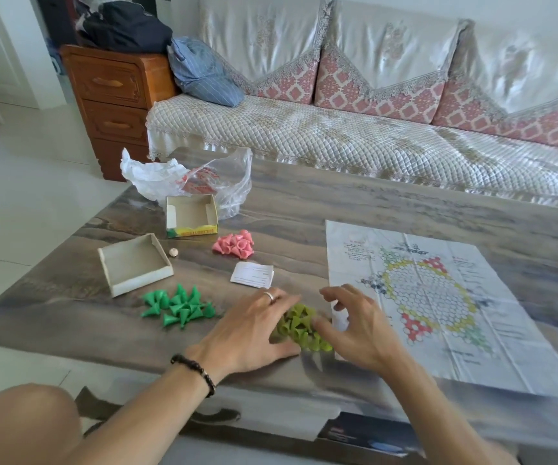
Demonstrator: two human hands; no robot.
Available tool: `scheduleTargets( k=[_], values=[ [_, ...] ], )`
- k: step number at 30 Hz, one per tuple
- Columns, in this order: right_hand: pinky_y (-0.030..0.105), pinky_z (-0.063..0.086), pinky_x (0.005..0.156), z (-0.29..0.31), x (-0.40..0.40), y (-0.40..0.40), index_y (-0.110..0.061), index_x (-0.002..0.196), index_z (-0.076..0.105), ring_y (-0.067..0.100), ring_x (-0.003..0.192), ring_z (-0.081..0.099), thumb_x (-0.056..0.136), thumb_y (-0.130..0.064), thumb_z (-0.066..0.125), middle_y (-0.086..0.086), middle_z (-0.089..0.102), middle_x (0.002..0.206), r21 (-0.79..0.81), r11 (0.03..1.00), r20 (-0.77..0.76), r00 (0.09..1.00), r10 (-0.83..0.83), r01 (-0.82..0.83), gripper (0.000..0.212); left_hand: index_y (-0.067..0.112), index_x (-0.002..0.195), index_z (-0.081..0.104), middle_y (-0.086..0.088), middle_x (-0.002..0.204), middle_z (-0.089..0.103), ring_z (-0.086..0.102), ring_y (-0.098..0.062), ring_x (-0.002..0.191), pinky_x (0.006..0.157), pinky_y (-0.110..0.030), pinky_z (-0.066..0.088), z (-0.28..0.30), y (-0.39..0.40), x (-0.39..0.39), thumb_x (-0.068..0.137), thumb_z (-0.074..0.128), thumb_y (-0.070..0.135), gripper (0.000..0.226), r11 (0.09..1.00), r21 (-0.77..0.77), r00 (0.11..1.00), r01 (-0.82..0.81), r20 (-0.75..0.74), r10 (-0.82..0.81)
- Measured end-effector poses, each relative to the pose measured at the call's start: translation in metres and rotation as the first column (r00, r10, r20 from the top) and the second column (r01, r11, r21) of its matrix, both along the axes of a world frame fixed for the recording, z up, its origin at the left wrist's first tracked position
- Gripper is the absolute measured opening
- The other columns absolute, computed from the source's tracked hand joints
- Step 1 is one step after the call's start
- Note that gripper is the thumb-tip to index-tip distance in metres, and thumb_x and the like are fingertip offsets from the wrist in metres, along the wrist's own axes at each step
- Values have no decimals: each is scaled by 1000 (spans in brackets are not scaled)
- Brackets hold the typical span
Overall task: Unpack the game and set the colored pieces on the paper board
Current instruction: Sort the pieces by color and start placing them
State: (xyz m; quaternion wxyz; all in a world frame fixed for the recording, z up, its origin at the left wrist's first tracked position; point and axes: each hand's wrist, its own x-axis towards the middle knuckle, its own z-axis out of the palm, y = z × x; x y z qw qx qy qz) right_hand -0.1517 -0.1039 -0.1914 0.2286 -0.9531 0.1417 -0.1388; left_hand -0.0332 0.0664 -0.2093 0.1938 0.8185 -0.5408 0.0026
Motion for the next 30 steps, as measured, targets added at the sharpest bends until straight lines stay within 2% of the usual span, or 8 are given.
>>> scheduleTargets(
  k=[2,7,10,13,17,23,28,30],
  values=[
    [26,43,85,-7,-10,0,-23,131,51,10,100,53,73,-62,53,-8,56,114,-58,997,-49,998,39,-42,70,26,145,35,8,139,45,42,-16,124,98,-31,36,-5,-4,-1,85,55,60,71,1000,-6,1000,1,26,-1],
    [25,41,88,-16,-4,-1,-26,131,49,13,104,48,77,-62,58,-9,53,113,-193,977,-54,996,77,-86,66,28,148,32,10,137,44,38,-17,119,97,-33,36,-3,-16,9,91,51,53,65,996,72,998,59,30,-61],
    [26,40,88,-20,1,-4,-25,134,47,14,107,47,80,-62,55,-8,53,117,-217,972,-64,995,80,-92,66,29,142,41,12,127,47,38,-13,113,92,-30,37,-3,-19,14,93,48,50,53,992,92,995,86,38,-90],
    [28,41,88,-23,4,-4,-27,137,44,16,109,47,80,-61,54,-8,51,122,-218,971,-74,994,85,-100,67,24,129,54,8,117,51,42,-13,109,87,-30,40,-8,-15,14,94,50,45,41,998,12,998,54,33,-55],
    [34,48,77,-26,13,2,-30,120,56,17,99,50,84,-60,44,-6,53,113,-261,961,-49,995,84,-94,49,20,105,61,6,100,55,50,-15,97,77,-33,45,-18,-12,16,89,50,44,31,994,-109,1000,-8,23,10],
    [38,47,56,-37,22,4,-18,88,54,21,76,54,85,-42,49,-2,52,89,-291,957,69,997,29,-7,24,19,99,53,4,97,55,52,-17,94,71,-31,42,-18,-18,22,89,54,44,26,995,-79,997,-57,52,62],
    [38,44,49,-35,23,6,-17,85,50,24,61,55,88,-38,50,-1,50,85,-321,947,65,998,5,16,22,23,92,42,5,90,55,54,-19,87,67,-37,45,-15,-22,19,86,51,42,21,996,-61,993,-68,92,73],
    [38,45,49,-36,23,7,-19,93,54,25,61,56,88,-38,50,-2,53,87,-314,949,72,997,8,15,21,23,93,43,6,92,54,53,-19,90,69,-39,46,-15,-24,20,86,48,43,21,997,-43,993,-61,102,65]
  ],
)
